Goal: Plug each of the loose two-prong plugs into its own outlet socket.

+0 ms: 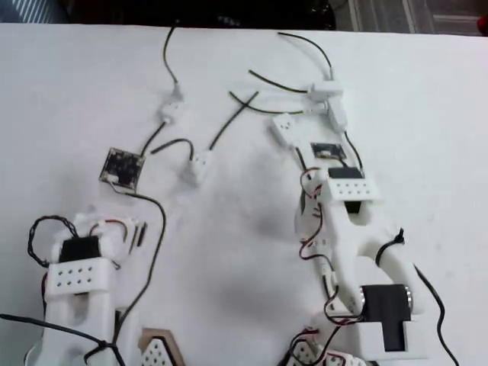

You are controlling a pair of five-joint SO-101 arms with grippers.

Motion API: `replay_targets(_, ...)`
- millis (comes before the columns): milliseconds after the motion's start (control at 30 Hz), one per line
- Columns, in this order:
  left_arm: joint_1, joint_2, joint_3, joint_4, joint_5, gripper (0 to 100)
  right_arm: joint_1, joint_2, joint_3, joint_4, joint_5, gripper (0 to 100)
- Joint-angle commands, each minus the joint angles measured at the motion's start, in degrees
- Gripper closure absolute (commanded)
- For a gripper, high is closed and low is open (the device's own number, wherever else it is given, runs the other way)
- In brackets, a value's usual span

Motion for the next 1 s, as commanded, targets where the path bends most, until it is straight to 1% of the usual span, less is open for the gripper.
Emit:
replay_targets(0, -0.4, -1.01, 0.09, -0.7, -0.62, 80, 0.13, -1.45, 0.0, -0.57, 0.62, 84.9)
replay_targets(67, -0.4, -1.01, 0.09, -0.7, -0.62, 81, 0.13, -0.04, 0.0, -0.57, 0.62, 87.3)
replay_targets(367, -0.48, -1.01, 0.09, -0.62, -0.62, 81, 0.13, 13.23, -5.8, -0.31, 0.62, 88.0)
replay_targets(433, -0.48, -1.01, 0.09, -0.62, -0.62, 81, 0.13, 13.41, -7.56, -0.13, 0.62, 90.9)
replay_targets(500, -0.48, -1.01, 0.09, -0.62, -0.62, 81, 0.13, 12.44, -9.41, 0.31, 0.7, 98.0)
replay_targets(533, -0.48, -1.01, 0.09, -0.62, -0.62, 81, 0.04, 11.65, -10.37, 1.01, 0.7, 98.6)
replay_targets(567, -0.48, -1.01, 0.09, -0.62, -0.62, 81, -0.4, 10.59, -11.34, 2.07, 0.7, 97.1)
replay_targets(733, -0.48, -1.01, 0.09, -0.62, -0.62, 81, -2.59, 2.95, -16.62, 7.43, 2.73, 98.0)
replay_targets(933, -0.48, -1.01, 0.09, -0.62, -0.62, 81, -4.97, -5.67, -24.0, 7.52, 2.29, 98.1)
replay_targets(967, -0.48, -1.01, 0.09, -0.62, -0.62, 81, -5.67, -6.46, -25.14, 7.34, 0.62, 98.1)
